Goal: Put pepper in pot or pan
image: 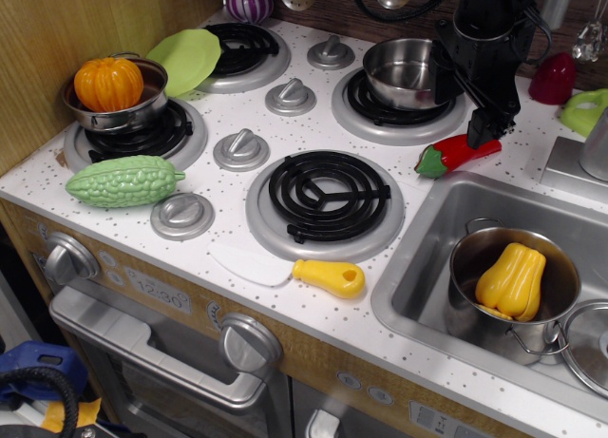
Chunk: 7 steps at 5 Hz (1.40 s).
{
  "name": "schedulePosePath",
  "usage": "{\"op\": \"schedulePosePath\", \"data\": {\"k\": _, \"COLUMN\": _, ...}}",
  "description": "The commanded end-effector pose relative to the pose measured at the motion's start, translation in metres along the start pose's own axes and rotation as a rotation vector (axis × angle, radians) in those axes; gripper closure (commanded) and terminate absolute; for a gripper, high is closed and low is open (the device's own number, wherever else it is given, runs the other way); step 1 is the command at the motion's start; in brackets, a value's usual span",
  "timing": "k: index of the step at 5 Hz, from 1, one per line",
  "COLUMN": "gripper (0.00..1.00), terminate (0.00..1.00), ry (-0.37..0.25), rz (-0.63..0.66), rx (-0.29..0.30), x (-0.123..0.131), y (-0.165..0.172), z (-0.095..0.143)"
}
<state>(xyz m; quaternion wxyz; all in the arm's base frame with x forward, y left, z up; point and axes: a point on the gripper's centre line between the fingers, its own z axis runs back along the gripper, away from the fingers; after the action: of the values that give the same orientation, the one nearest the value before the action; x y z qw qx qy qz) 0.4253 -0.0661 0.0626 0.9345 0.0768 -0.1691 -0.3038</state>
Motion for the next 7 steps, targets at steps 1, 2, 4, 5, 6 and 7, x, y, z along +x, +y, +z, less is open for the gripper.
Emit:
{"op": "schedulePosePath", "data": {"k": 1, "gripper": 0.00, "terminate": 0.00, "ry": 0.000, "rz": 0.000, "rx": 0.000, "x": 0.000, "y": 0.000, "z": 0.000}}
{"op": "schedulePosePath", "data": {"k": 2, "gripper": 0.00, "terminate": 0.00, "ry": -0.029, "rz": 0.032, "rx": -0.028, "x": -0.004, "y": 0.005, "z": -0.009}}
{"op": "schedulePosePath", "data": {"k": 4, "gripper": 0.00, "terminate": 0.00, "ry": -0.050, "rz": 0.066, "rx": -0.016, "x": -0.016, "y": 0.004, "z": -0.033}}
{"op": "schedulePosePath", "data": {"k": 5, "gripper": 0.00, "terminate": 0.00, "ry": -0.083, "rz": 0.084, "rx": -0.031, "x": -0.018, "y": 0.007, "z": -0.042}}
{"op": "schedulePosePath", "data": {"k": 6, "gripper": 0.00, "terminate": 0.00, "ry": -0.105, "rz": 0.112, "rx": -0.030, "x": -0.017, "y": 0.005, "z": -0.055}}
{"op": "schedulePosePath", "data": {"k": 7, "gripper": 1.00, "terminate": 0.00, "ry": -0.089, "rz": 0.127, "rx": -0.011, "x": -0.008, "y": 0.005, "z": -0.044}}
